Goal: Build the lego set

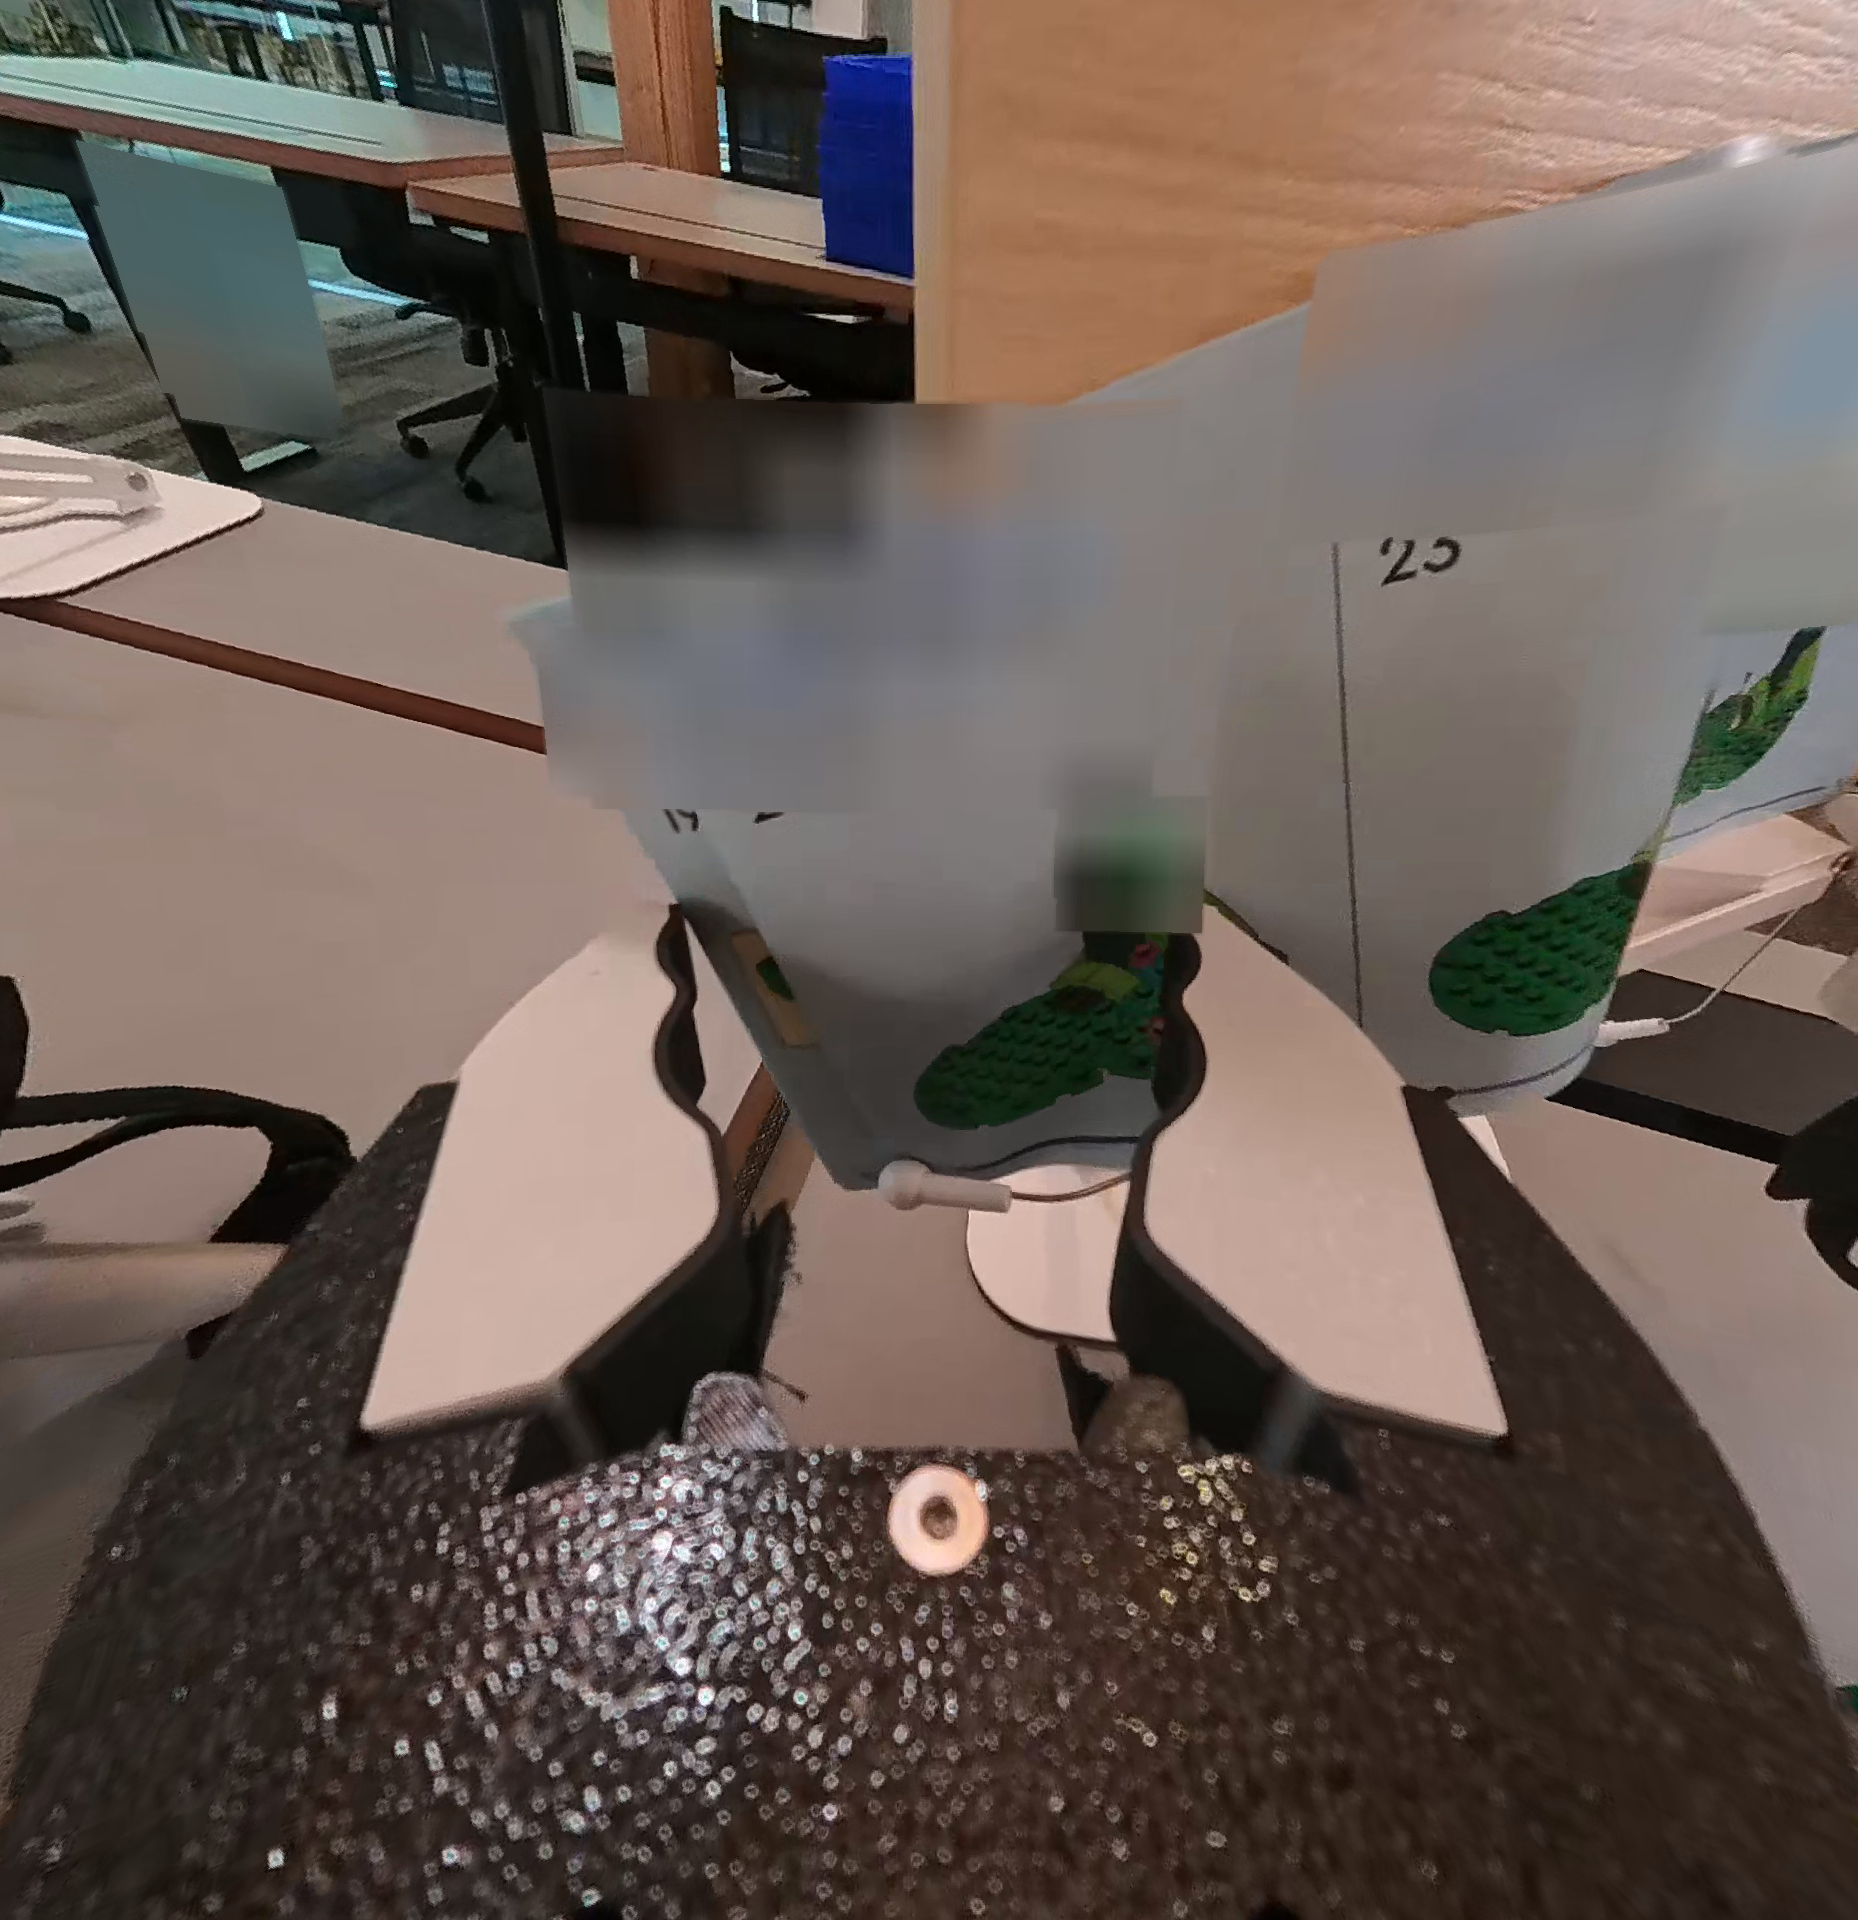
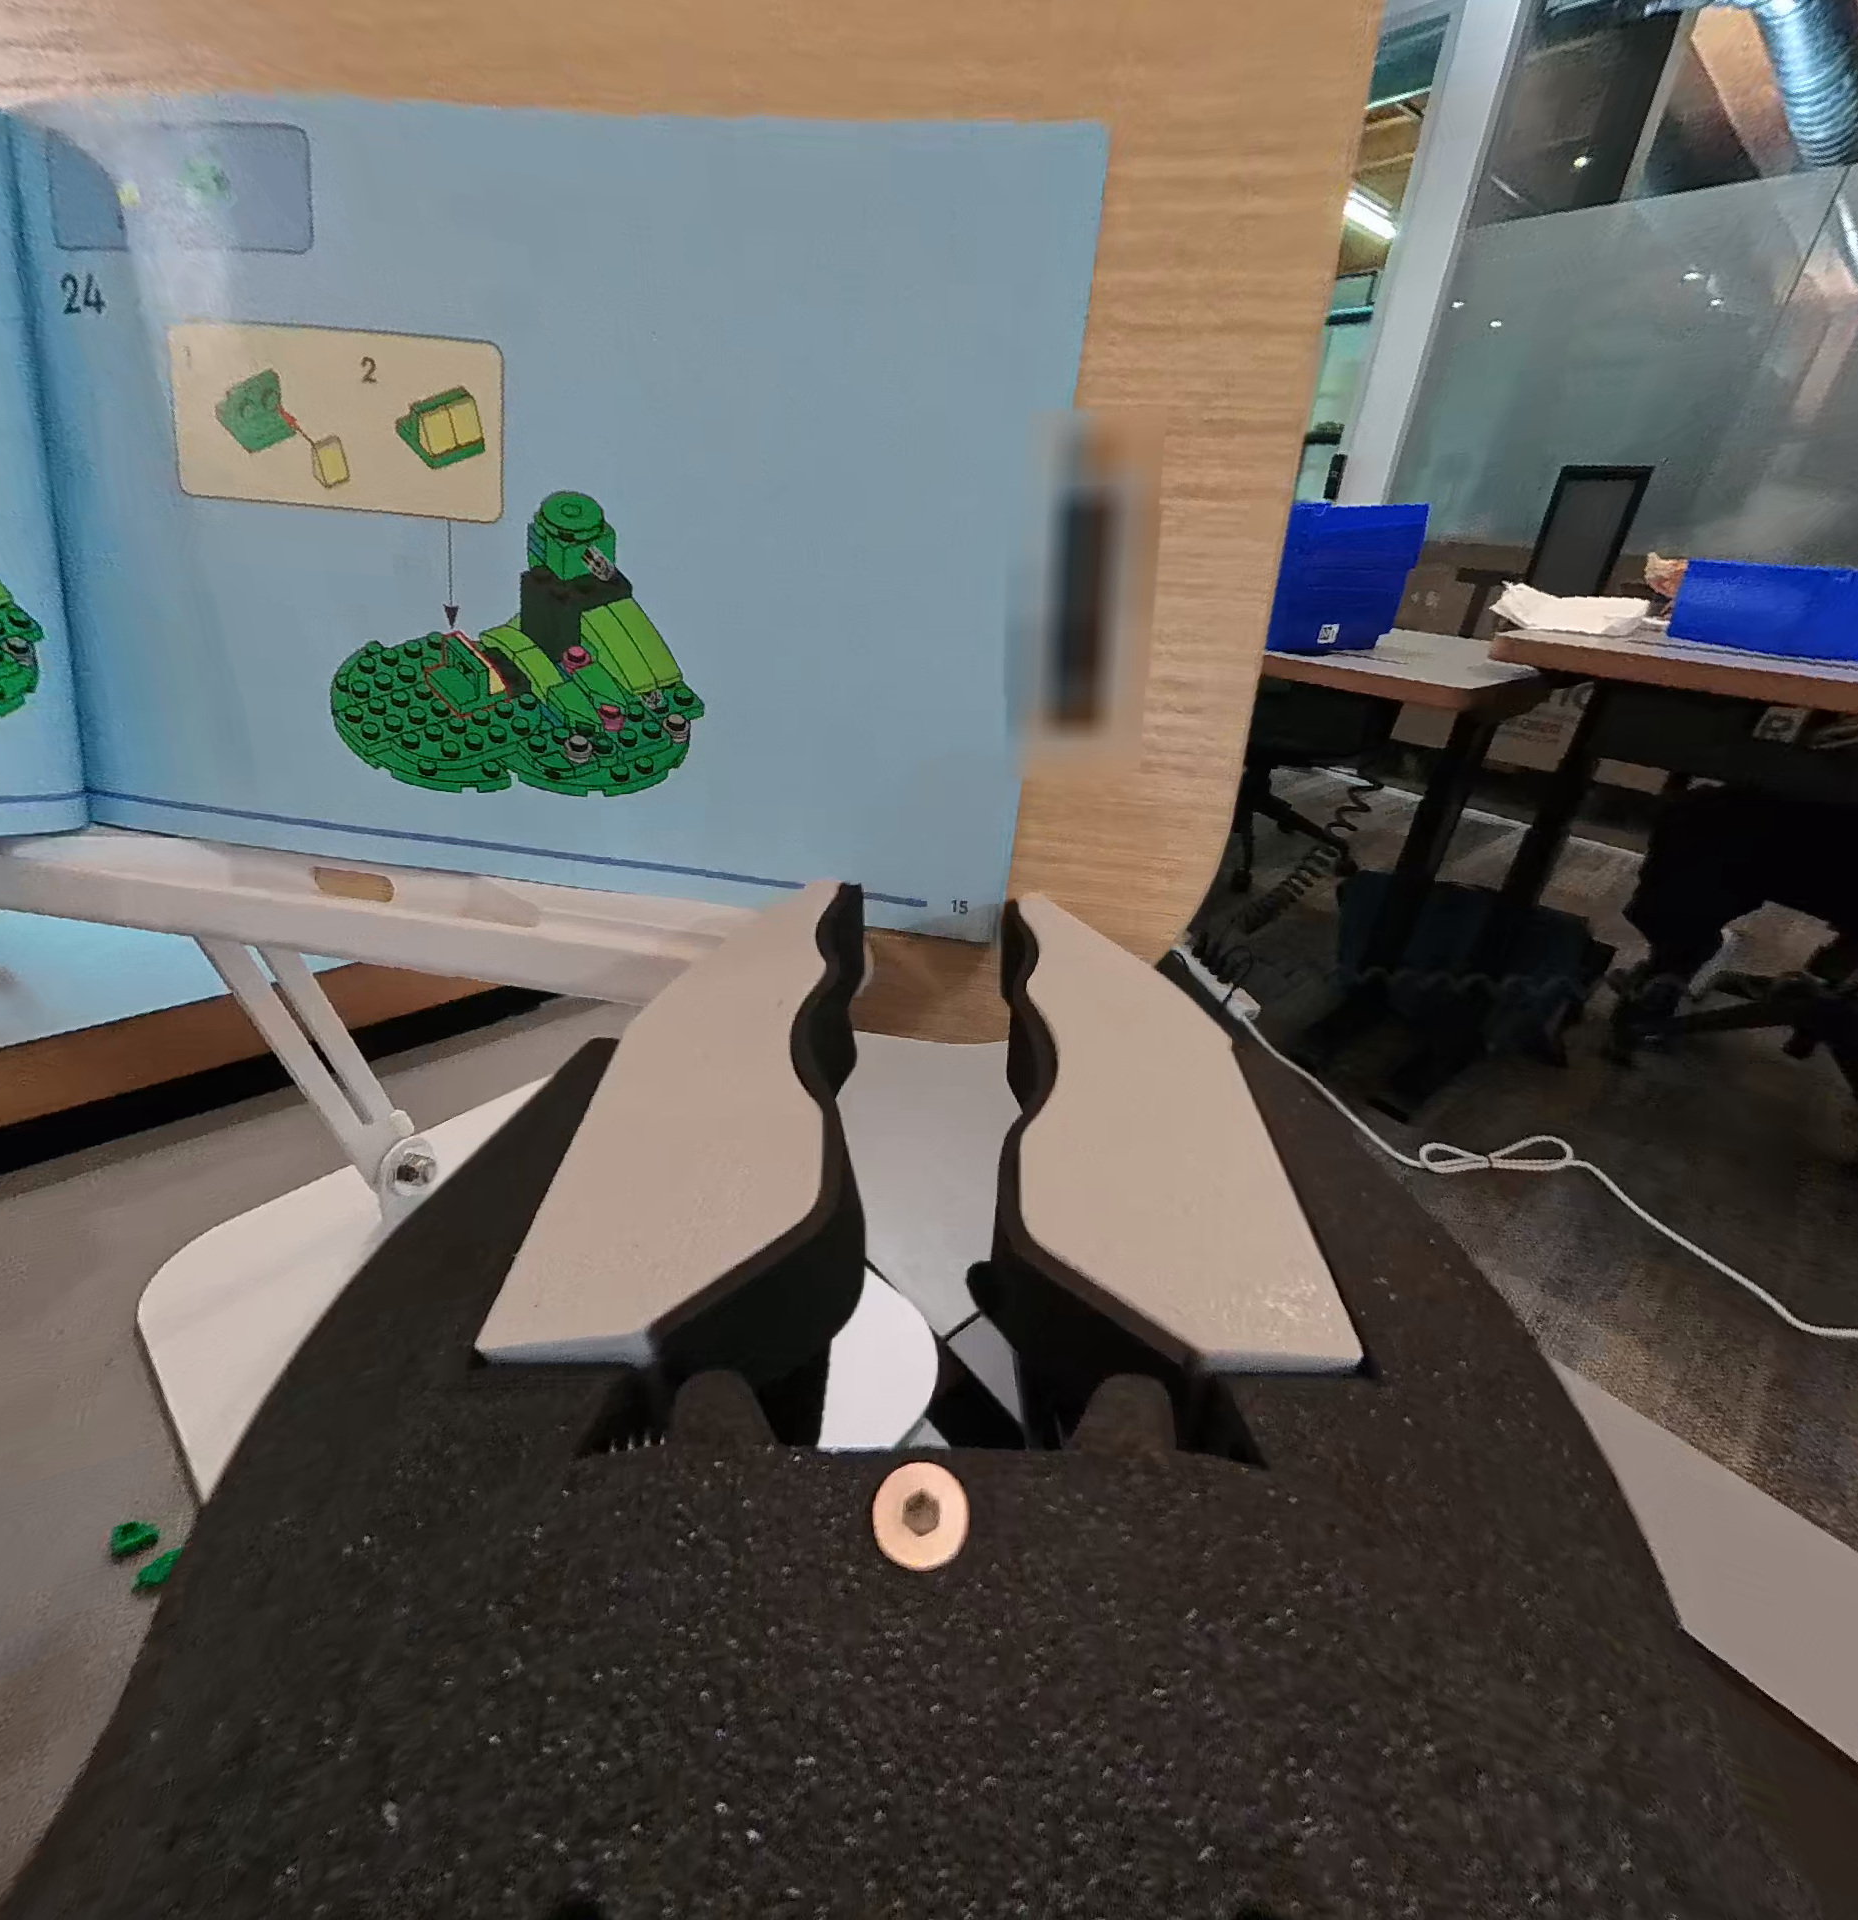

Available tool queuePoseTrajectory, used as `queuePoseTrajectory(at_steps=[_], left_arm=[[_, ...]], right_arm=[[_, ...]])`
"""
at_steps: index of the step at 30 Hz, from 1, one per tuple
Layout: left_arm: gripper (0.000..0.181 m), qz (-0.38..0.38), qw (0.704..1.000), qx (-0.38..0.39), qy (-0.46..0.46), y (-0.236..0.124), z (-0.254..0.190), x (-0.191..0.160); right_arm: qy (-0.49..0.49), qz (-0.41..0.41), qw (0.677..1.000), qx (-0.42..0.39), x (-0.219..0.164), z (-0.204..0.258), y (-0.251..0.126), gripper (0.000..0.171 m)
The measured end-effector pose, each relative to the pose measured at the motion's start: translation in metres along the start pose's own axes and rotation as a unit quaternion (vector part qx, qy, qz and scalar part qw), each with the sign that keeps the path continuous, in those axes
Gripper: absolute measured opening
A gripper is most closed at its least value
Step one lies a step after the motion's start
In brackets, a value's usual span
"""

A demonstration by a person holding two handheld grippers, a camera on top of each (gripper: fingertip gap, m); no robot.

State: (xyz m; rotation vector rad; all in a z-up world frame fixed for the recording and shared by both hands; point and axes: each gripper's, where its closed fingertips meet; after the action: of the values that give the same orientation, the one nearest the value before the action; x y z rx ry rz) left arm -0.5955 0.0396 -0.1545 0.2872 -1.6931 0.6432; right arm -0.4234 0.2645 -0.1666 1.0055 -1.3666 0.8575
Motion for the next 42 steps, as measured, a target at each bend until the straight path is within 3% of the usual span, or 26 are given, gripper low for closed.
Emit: queuePoseTrajectory(at_steps=[5, 10, 16, 20, 24, 42], left_arm=[[0.082, -0.006, 1.000, 0.003, 0.012, 0.003, -0.004, 0.000], [0.080, -0.009, 1.000, -0.002, 0.014, 0.004, -0.007, 0.001], [0.075, -0.017, 1.000, -0.002, 0.021, 0.004, -0.008, 0.003], [0.064, -0.019, 0.999, -0.019, 0.020, 0.006, -0.014, 0.002], [0.048, -0.022, 0.998, -0.042, 0.030, 0.005, -0.022, 0.002], [0.042, -0.025, 0.998, -0.055, 0.021, 0.003, -0.020, 0.002]], right_arm=[[-0.006, 0.024, 1.000, 0.017, -0.005, 0.007, 0.001, 0.002], [-0.012, 0.016, 1.000, 0.008, -0.002, 0.005, -0.001, 0.000], [0.015, -0.019, 1.000, 0.011, 0.007, 0.001, -0.001, 0.038], [0.009, -0.012, 1.000, 0.006, 0.002, 0.000, 0.002, 0.042], [0.008, -0.008, 1.000, 0.025, 0.003, 0.008, 0.004, 0.040], [0.036, -0.022, 0.993, 0.115, 0.011, 0.029, -0.002, 0.013]])
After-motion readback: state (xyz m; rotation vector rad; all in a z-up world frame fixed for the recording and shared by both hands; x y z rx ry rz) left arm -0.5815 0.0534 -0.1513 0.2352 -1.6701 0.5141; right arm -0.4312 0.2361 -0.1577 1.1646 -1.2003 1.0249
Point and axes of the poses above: each gripper's, where its closed fingertips meet, y out along the fingers, x out of its top, z = x × y across the jaws, and after that the axes turned 1 degree about x, right-handed
